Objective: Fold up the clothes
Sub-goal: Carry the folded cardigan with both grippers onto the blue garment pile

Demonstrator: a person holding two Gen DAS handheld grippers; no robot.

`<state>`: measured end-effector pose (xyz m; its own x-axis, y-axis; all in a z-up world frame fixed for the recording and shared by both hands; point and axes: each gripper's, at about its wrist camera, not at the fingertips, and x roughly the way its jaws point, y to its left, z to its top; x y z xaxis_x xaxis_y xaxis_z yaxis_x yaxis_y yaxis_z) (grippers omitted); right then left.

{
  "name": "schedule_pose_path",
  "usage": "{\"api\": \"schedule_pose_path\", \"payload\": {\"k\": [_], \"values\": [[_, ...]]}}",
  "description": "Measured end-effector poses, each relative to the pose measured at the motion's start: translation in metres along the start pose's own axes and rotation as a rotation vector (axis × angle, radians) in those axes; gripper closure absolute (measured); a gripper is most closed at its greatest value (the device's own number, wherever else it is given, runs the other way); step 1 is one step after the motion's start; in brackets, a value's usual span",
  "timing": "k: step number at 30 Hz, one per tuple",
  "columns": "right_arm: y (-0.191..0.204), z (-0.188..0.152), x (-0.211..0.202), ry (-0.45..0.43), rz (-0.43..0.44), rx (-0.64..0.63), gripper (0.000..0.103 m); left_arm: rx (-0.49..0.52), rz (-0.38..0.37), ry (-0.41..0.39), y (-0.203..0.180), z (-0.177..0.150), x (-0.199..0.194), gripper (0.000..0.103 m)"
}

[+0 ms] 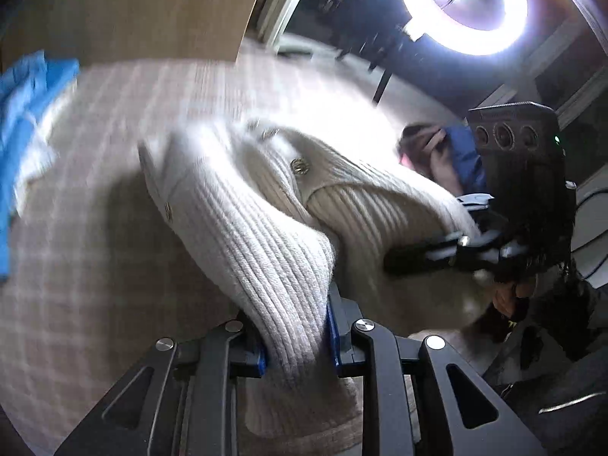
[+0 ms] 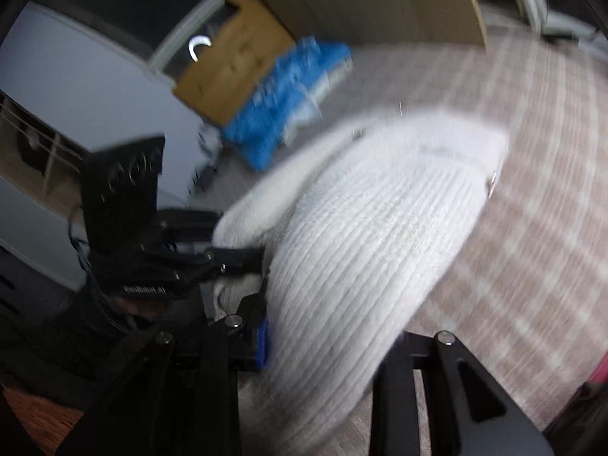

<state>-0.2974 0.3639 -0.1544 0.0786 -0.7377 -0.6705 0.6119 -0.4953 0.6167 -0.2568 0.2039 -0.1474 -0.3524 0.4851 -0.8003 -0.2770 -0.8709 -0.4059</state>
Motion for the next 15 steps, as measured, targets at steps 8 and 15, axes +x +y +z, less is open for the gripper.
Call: {"api": "schedule_pose_path", "payload": {"k": [8, 15], "values": [[0.044, 0.036, -0.055, -0.140, 0.055, 0.002, 0.076, 0.080, -0.029, -0.110, 0.001, 0.027, -0.072, 0.083], [0.096, 0.068, -0.031, -0.154, -0.013, -0.010, 0.076, 0.146, -0.064, -0.127, 0.047, 0.035, -0.110, 0.083]]}}
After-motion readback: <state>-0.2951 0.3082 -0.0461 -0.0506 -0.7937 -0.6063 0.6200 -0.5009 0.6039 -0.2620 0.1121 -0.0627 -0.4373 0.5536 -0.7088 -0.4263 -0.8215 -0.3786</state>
